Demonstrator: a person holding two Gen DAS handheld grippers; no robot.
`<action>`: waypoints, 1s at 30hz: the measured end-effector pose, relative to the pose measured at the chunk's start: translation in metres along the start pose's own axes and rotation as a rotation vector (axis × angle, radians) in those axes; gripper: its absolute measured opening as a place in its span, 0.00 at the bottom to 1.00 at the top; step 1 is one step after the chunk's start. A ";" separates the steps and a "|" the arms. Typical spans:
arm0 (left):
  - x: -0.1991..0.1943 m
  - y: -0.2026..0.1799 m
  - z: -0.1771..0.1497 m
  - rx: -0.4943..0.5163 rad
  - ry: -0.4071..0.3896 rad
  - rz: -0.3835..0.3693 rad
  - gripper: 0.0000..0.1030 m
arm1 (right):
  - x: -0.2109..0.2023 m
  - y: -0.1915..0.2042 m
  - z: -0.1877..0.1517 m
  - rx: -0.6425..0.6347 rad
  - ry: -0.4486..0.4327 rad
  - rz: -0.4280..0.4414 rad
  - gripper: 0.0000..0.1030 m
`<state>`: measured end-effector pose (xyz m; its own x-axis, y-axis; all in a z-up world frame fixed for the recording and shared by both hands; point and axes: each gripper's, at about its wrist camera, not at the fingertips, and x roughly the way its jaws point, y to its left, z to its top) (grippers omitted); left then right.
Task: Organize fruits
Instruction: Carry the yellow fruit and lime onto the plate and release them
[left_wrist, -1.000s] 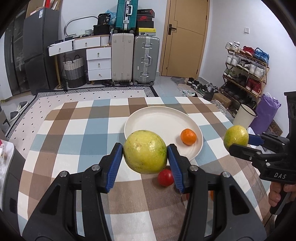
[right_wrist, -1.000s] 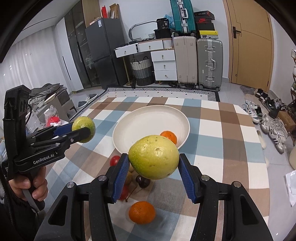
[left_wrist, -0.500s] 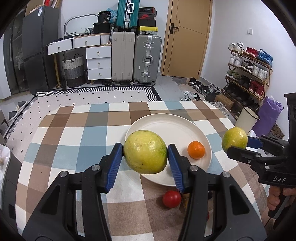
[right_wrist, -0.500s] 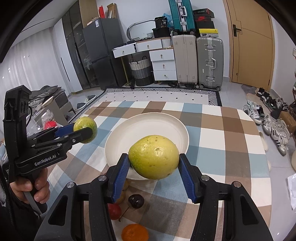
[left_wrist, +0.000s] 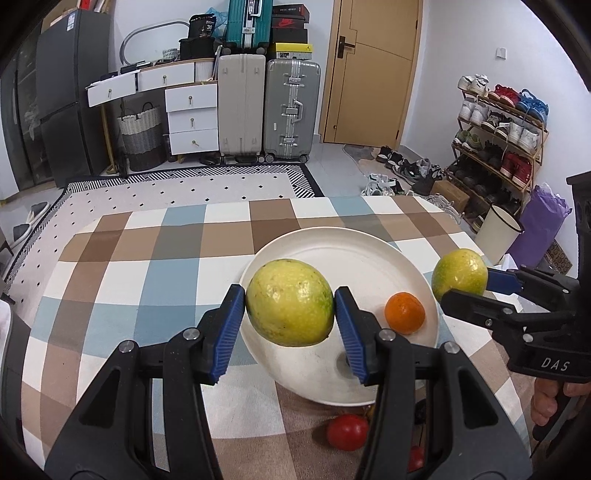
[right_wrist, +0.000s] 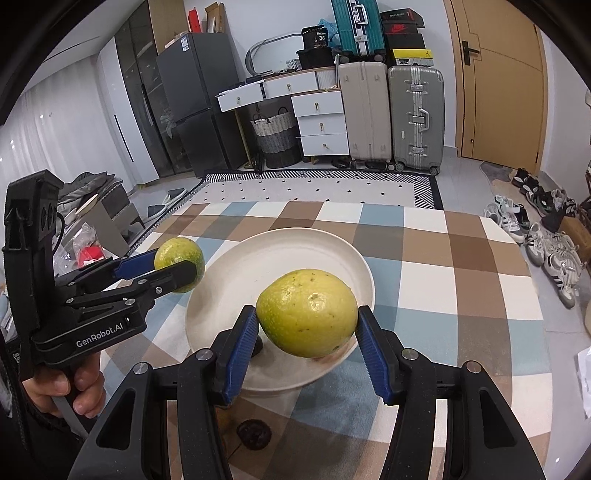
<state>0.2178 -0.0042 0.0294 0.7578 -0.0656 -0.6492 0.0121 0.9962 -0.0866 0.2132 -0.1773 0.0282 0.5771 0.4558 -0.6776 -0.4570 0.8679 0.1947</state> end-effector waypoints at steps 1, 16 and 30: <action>0.002 0.000 0.000 0.002 0.003 0.002 0.46 | 0.003 0.000 0.001 -0.001 0.002 -0.003 0.53; 0.041 0.000 -0.001 0.008 0.046 0.032 0.46 | 0.043 -0.006 0.017 0.013 0.015 -0.006 0.53; 0.055 0.003 -0.003 0.002 0.074 0.036 0.46 | 0.064 -0.008 0.018 0.022 0.038 -0.016 0.54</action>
<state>0.2573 -0.0049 -0.0091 0.7075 -0.0342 -0.7059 -0.0128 0.9980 -0.0611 0.2656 -0.1514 -0.0035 0.5581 0.4345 -0.7069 -0.4326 0.8794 0.1990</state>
